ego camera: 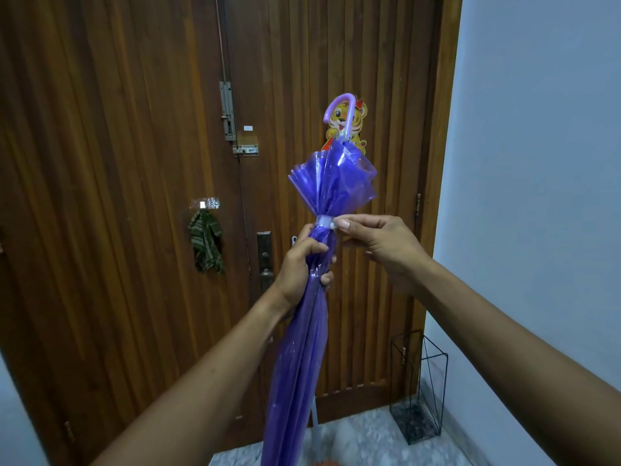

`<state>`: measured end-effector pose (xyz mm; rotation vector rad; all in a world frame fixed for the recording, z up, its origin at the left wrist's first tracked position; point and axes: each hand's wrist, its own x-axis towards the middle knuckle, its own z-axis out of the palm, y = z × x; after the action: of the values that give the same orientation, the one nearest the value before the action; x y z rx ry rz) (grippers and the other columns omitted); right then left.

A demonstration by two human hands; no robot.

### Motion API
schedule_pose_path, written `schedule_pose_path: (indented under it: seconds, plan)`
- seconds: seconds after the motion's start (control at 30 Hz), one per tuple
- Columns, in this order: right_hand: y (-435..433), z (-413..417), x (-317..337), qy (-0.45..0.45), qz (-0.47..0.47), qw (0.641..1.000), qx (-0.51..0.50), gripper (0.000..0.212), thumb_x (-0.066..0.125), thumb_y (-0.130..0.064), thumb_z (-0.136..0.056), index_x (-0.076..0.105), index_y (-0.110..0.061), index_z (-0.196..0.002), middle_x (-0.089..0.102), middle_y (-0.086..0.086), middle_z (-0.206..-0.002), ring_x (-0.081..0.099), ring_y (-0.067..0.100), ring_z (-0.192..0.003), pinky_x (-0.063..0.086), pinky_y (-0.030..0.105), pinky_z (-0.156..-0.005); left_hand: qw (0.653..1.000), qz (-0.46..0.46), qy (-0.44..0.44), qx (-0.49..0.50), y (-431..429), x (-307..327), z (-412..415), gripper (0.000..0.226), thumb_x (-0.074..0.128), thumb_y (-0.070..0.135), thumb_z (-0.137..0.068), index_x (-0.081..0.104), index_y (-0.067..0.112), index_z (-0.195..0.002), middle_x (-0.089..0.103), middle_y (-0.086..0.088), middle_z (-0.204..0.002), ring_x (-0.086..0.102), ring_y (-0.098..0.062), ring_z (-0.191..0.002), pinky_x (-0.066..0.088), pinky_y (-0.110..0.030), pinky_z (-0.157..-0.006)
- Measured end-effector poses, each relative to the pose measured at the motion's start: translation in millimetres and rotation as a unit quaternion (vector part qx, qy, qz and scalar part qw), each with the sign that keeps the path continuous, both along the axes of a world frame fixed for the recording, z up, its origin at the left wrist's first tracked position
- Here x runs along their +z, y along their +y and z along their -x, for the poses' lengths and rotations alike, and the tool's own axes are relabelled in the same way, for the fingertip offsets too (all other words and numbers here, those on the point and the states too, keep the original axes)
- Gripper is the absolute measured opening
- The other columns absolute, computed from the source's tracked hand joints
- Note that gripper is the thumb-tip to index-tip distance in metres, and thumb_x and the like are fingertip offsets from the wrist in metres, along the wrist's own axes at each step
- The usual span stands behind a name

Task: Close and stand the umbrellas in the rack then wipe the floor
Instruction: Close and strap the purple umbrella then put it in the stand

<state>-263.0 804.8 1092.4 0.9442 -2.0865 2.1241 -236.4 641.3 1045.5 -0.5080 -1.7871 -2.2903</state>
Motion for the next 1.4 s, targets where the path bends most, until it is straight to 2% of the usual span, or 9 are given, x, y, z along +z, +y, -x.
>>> schedule_pose_path:
  seconds: [0.17, 0.3, 0.43, 0.77, 0.9, 1.0, 1.1, 1.27, 1.4]
  plan:
    - [-1, -1, 1, -0.007, 0.001, 1.000, -0.016, 0.013, 0.072, -0.021, -0.091, 0.079, -0.018, -0.101, 0.079, -0.014, -0.089, 0.071, -0.007, -0.080, 0.049, 0.006, -0.057, 1.000, -0.012, 0.006, -0.004, 0, 3, -4, 0.036, 0.048, 0.023, -0.084, 0.052, 0.019, -0.119, 0.054, -0.011, -0.079, 0.050, -0.017, -0.049, 0.041, -0.029, -0.050]
    - [-3, -4, 2, -0.078, 0.013, 0.997, -0.015, 0.011, 0.078, -0.027, -0.083, 0.080, -0.020, -0.091, 0.078, -0.008, -0.084, 0.068, 0.000, -0.067, 0.045, 0.023, -0.068, 1.000, -0.009, 0.015, -0.001, 3, 6, -5, 0.037, 0.047, 0.022, -0.085, 0.053, 0.015, -0.121, 0.054, -0.014, -0.078, 0.052, -0.022, -0.052, 0.046, -0.031, -0.050]
    - [-2, -8, 4, -0.097, 0.016, 0.995, -0.011, 0.025, 0.082, -0.039, -0.065, 0.080, -0.023, -0.084, 0.078, -0.004, -0.094, 0.064, 0.018, -0.095, 0.040, 0.041, -0.084, 0.999, 0.036, 0.019, 0.017, 1, 4, -6, 0.040, 0.043, 0.025, -0.089, 0.050, 0.011, -0.126, 0.060, -0.014, -0.080, 0.060, -0.028, -0.058, 0.050, -0.035, -0.057]
    - [11, -4, 0, -0.101, 0.019, 0.994, 0.030, 0.022, 0.081, -0.039, -0.064, 0.081, -0.026, -0.082, 0.077, -0.002, -0.094, 0.061, 0.021, -0.100, 0.041, 0.042, -0.092, 1.000, 0.026, -0.004, -0.008, 13, 8, -10, 0.028, 0.037, 0.021, -0.099, 0.051, 0.005, -0.116, 0.059, -0.015, -0.080, 0.056, -0.021, -0.056, 0.048, -0.029, -0.054]
    - [19, -4, 0, -0.090, 0.014, 0.995, 0.026, 0.024, 0.080, -0.039, -0.064, 0.081, -0.025, -0.084, 0.077, -0.001, -0.094, 0.062, 0.020, -0.099, 0.041, 0.042, -0.093, 1.000, 0.012, -0.015, -0.014, 22, 9, -7, 0.046, 0.045, 0.037, -0.088, 0.051, 0.000, -0.113, 0.058, -0.014, -0.076, 0.053, -0.020, -0.055, 0.046, -0.028, -0.049]
    - [25, -1, -2, -0.093, 0.018, 0.995, 0.017, 0.031, 0.081, -0.039, -0.062, 0.080, -0.022, -0.087, 0.077, -0.003, -0.091, 0.064, 0.016, -0.095, 0.041, 0.043, -0.094, 1.000, 0.008, -0.003, -0.004, 32, 7, -2, 0.050, 0.044, 0.050, -0.094, 0.057, 0.004, -0.108, 0.057, -0.011, -0.076, 0.053, -0.019, -0.060, 0.045, -0.027, -0.046]
    - [34, 3, -4, -0.100, 0.022, 0.995, 0.014, 0.039, 0.084, -0.041, -0.057, 0.080, -0.019, -0.089, 0.077, -0.002, -0.094, 0.062, 0.019, -0.098, 0.042, 0.042, -0.090, 1.000, 0.020, 0.004, 0.012, 41, 4, 3, 0.043, 0.041, 0.049, -0.099, 0.058, 0.013, -0.116, 0.057, -0.009, -0.077, 0.052, -0.019, -0.062, 0.046, -0.026, -0.046]
    - [54, 13, -10, -0.114, 0.027, 0.993, 0.027, 0.032, 0.084, -0.034, -0.061, 0.076, -0.014, -0.084, 0.070, 0.002, -0.085, 0.052, 0.021, -0.087, 0.040, 0.037, -0.078, 0.997, 0.065, 0.014, 0.038, 62, -4, 6, 0.049, 0.033, 0.044, -0.106, 0.052, 0.007, -0.131, 0.055, -0.008, -0.075, 0.053, -0.017, -0.057, 0.047, -0.028, -0.049]
    - [75, 25, -14, -0.099, -0.026, 0.995, 0.008, 0.039, 0.085, -0.041, -0.059, 0.073, -0.017, -0.088, 0.074, -0.011, -0.079, 0.066, 0.007, -0.081, 0.045, 0.046, -0.095, 0.991, 0.111, 0.044, 0.065, 83, -11, 10, 0.047, 0.030, 0.042, -0.108, 0.056, 0.009, -0.129, 0.057, -0.005, -0.070, 0.053, -0.019, -0.052, 0.047, -0.031, -0.050]
